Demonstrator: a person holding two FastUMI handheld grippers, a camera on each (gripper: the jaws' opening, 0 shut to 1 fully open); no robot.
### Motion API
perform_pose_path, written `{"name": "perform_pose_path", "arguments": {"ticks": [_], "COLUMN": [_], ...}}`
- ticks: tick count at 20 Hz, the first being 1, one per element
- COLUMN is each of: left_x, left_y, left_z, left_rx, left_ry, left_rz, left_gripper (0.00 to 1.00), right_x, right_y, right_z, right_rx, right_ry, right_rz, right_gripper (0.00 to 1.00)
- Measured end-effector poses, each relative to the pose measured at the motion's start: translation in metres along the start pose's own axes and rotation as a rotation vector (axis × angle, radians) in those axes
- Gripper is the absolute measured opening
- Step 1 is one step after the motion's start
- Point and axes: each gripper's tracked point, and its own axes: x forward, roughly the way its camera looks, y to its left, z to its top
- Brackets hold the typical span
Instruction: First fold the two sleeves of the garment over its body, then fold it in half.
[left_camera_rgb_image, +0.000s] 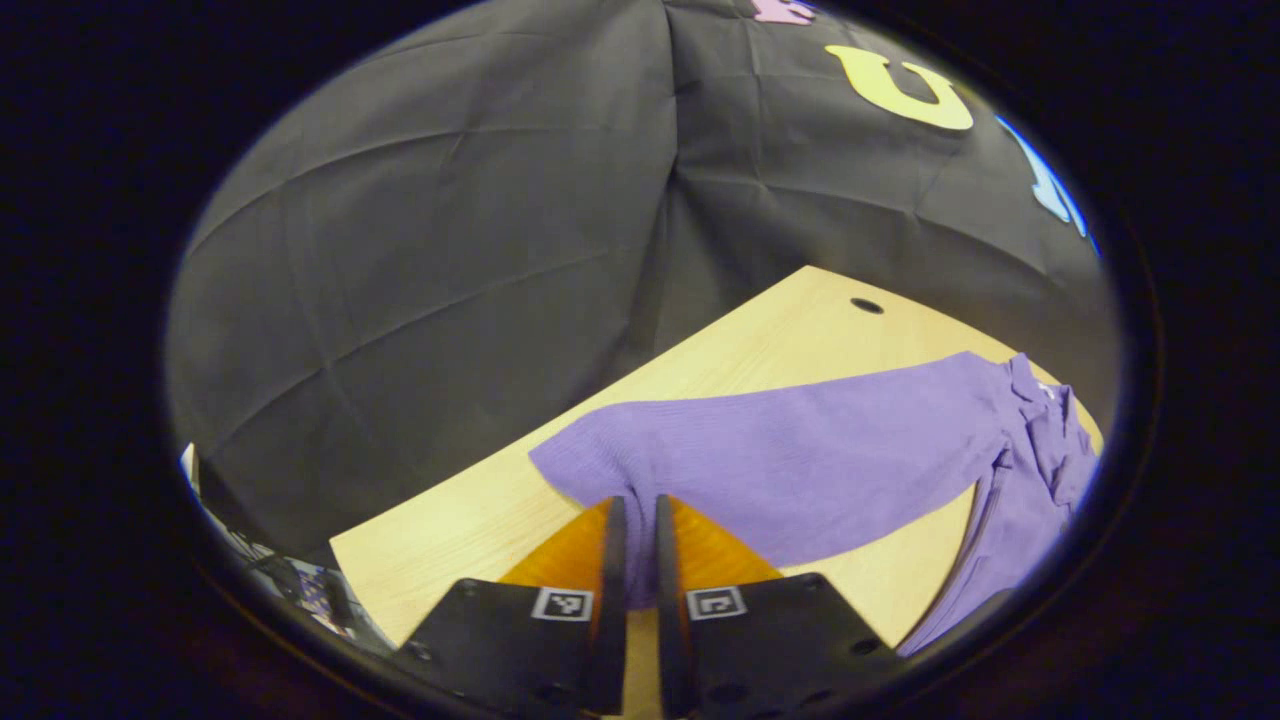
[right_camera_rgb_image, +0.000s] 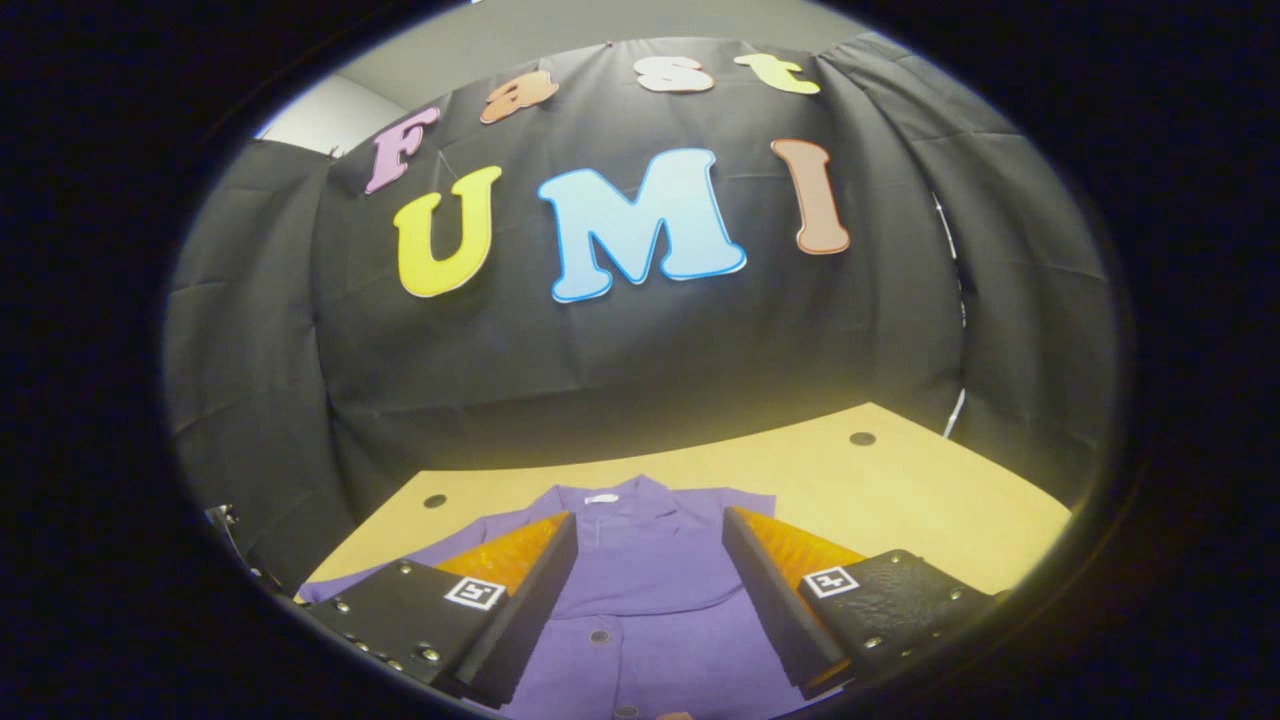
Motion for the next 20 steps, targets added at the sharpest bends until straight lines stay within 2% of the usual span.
{"name": "perform_pose_path", "arguments": {"ticks": [1,2,5,8,9,10,11,12,16,17,18,20], "left_x": [0.001,0.002,-0.004,-0.015,-0.021,-0.027,-0.033,-0.042,-0.073,-0.08,-0.089,-0.107], "left_y": [0.003,0.001,0.0,-0.013,-0.028,-0.041,-0.054,-0.072,-0.155,-0.179,-0.204,-0.255], "left_z": [0.003,0.003,0.018,0.05,0.064,0.077,0.093,0.107,0.151,0.158,0.164,0.166], "left_rx": [0.014,0.017,-0.052,-0.084,-0.082,-0.073,-0.07,-0.076,-0.098,-0.096,-0.084,-0.042], "left_ry": [-0.002,0.004,0.006,-0.066,-0.094,-0.116,-0.139,-0.155,-0.217,-0.229,-0.233,-0.244], "left_rz": [-0.002,-0.019,-0.063,-0.086,-0.107,-0.125,-0.15,-0.181,-0.316,-0.355,-0.394,-0.48], "left_gripper": [0.19,0.07,0.07,0.07,0.07,0.07,0.07,0.07,0.07,0.07,0.07,0.07], "right_x": [-0.004,-0.008,-0.022,-0.038,-0.043,-0.049,-0.055,-0.061,-0.081,-0.085,-0.089,-0.095], "right_y": [-0.005,-0.012,-0.036,-0.063,-0.073,-0.081,-0.088,-0.095,-0.119,-0.123,-0.128,-0.138], "right_z": [0.0,0.0,0.001,0.018,0.019,0.023,0.029,0.035,0.045,0.045,0.046,0.042], "right_rx": [-0.007,-0.016,-0.034,-0.062,-0.058,-0.048,-0.034,-0.02,0.006,0.008,0.009,0.011], "right_ry": [-0.01,-0.012,0.003,-0.027,-0.025,-0.026,-0.033,-0.046,-0.078,-0.079,-0.077,-0.073], "right_rz": [-0.012,-0.028,-0.066,-0.117,-0.132,-0.148,-0.16,-0.174,-0.234,-0.242,-0.252,-0.269], "right_gripper": [0.93,0.93,0.93,0.92,0.92,0.84,0.84,0.93,0.93,0.84,0.93,0.93]}}
